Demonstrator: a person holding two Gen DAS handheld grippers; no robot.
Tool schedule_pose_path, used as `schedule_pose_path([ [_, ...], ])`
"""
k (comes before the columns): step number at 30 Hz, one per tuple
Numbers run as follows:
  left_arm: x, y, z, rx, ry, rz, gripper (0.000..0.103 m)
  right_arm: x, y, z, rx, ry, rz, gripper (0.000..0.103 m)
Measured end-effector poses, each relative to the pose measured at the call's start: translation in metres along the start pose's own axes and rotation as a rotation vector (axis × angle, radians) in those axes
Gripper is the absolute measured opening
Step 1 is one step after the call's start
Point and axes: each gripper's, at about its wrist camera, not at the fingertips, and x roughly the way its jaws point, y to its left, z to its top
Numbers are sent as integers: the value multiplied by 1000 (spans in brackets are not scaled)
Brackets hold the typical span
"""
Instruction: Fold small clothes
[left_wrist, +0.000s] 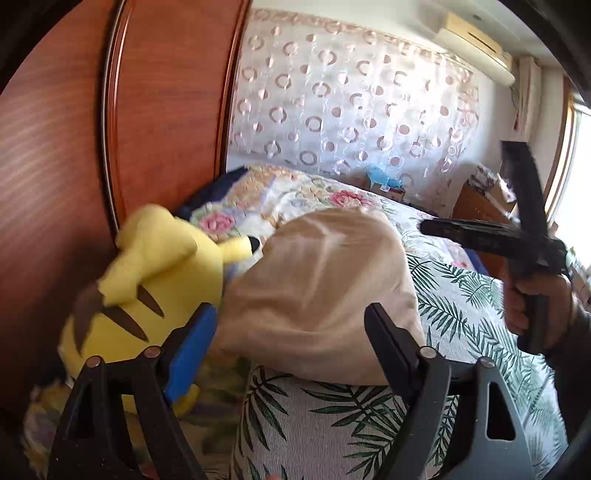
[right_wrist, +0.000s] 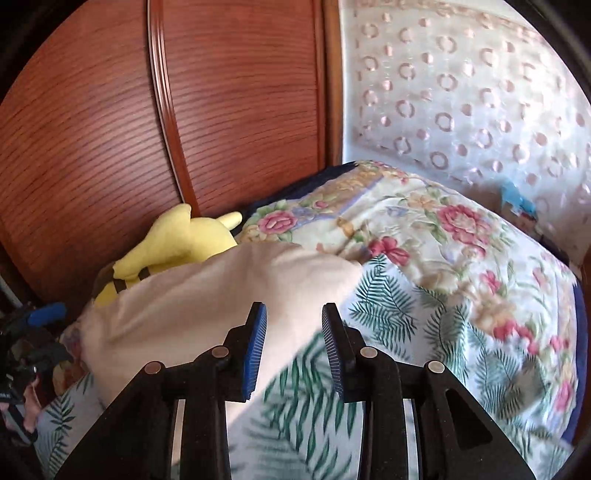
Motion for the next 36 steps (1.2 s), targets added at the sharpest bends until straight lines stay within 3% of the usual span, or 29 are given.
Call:
schedule_pose_path([
  [3,-14,-15,5,55,-38,21,87,-31,2,-17,32,-26,-22,32],
  [10,-37,-52,9,119,-65,-22,87,-108,16,-62,84,-93,-94,35],
  [17,-60,-96,8,189,-86,-81,87,-183,38,-107,137,-146,-185,66],
  [21,-74,-121,8,232,-96,-113,87,-224,54,-129,185,-183,-248,75],
  [36,-121,-178,15,293,-159,-156,87,-353,136,-178,288,-323,-476,75],
])
